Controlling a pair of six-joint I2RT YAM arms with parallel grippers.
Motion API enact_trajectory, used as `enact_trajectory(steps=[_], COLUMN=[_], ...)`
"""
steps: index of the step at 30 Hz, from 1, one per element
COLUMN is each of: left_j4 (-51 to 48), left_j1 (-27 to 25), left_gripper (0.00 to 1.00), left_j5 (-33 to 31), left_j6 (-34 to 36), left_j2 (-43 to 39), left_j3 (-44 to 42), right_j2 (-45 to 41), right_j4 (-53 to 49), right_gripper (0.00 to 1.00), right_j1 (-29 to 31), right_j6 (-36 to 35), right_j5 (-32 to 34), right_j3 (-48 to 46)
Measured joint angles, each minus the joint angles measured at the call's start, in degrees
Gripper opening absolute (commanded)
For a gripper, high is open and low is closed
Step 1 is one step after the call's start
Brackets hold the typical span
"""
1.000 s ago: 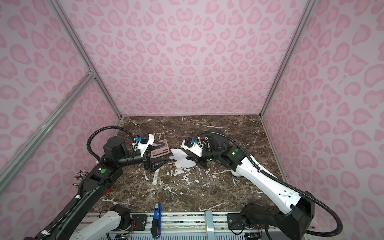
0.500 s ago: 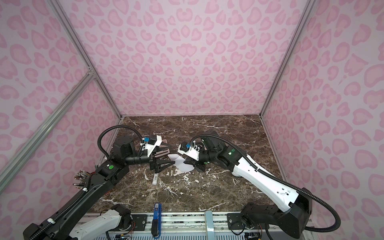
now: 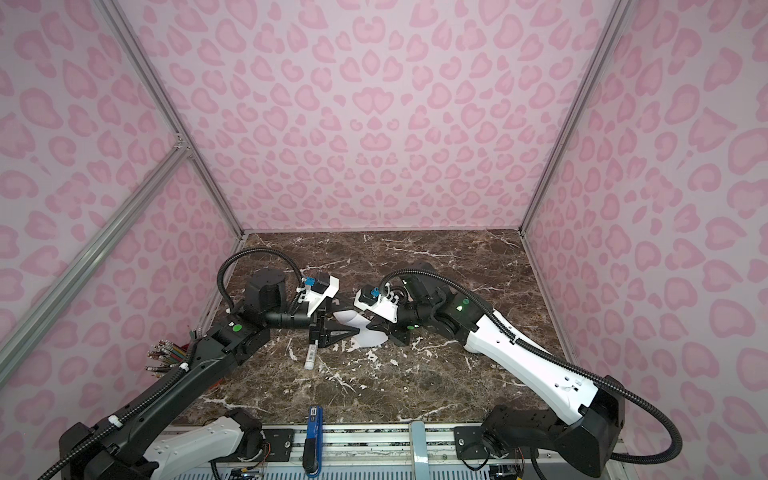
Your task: Place the letter into the envelope and seal it
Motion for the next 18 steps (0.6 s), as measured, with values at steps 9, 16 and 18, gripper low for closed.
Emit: enact_trajectory(steps=[9, 16, 18], left_j4=[-2.8, -3.3, -3.6], left_j1=[-0.2, -0.2, -0.2], left_gripper=[0.28, 0.06, 0.04], left_j5=[-1.2, -1.2, -1.2], left_j6=[1.9, 2.3, 2.6], left_j2=[0.2, 0.7, 0.8], left_j3=[0.9, 1.3, 1.7], right_j2=[-1.1, -1.2, -1.2], right_j4=[0.0, -0.1, 0.0], right_gripper=[0.0, 0.0, 0.0], right_j1=[0.0, 0.0, 0.0], right_j6=[0.3, 0.3, 0.4], right_j5=[0.0, 0.0, 0.0], right_j3=[-0.4, -0.7, -0.7])
